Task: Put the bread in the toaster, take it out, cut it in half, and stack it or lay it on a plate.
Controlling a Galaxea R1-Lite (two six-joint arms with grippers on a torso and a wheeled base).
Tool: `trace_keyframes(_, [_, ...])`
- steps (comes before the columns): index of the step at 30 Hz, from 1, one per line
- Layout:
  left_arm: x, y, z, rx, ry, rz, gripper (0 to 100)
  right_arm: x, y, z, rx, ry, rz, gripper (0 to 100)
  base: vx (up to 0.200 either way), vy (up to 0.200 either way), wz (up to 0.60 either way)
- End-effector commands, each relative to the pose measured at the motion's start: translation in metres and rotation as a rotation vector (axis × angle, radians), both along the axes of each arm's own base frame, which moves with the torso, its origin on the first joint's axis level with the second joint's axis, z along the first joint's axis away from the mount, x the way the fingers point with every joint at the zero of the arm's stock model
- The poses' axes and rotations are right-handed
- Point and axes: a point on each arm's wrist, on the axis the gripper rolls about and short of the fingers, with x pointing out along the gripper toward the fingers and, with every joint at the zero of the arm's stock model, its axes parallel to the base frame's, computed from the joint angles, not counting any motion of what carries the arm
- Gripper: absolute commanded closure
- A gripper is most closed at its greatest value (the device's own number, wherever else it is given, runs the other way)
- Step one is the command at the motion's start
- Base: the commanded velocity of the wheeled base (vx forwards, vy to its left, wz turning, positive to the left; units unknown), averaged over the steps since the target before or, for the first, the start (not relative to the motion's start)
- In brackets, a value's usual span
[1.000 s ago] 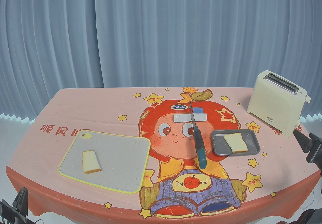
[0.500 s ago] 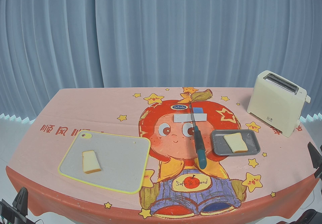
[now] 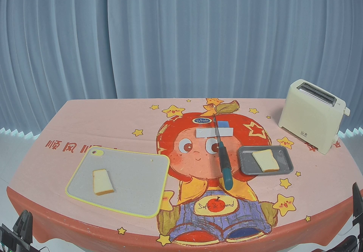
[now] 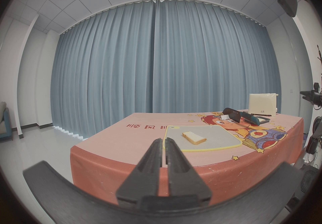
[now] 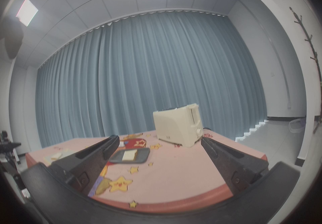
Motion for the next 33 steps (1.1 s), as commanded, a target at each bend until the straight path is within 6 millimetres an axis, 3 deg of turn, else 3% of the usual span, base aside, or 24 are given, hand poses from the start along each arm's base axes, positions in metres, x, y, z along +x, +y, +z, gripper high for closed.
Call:
trace_keyframes(1, [0.001,0.0,-0.005,-0.001,0.011,0.0,0,-0.009,0.002,-0.018,-0.038,0.022,-0.016,0,0.0,0.0,0.0])
trace_keyframes(3, [0.001,0.0,-0.005,-0.001,0.011,0.0,0,-0.01,0.002,-0.023,-0.051,0.091,-0.012,0,0.0,0.0,0.0])
trace_keyframes(15, [0.001,0.0,-0.005,-0.001,0.011,0.0,0,-0.009,0.002,-0.028,-0.159,0.122,-0.012,0,0.0,0.0,0.0])
trace_keyframes(18, [0.001,0.0,-0.005,-0.007,0.009,0.004,0,-0.014,0.002,-0.029,-0.224,0.049,0.099,0,0.0,0.0,0.0])
trace_keyframes(33, [0.001,0.001,-0.005,-0.032,0.009,0.024,0,-0.014,0.002,-0.03,-0.163,0.054,0.083,0,0.0,0.0,0.0])
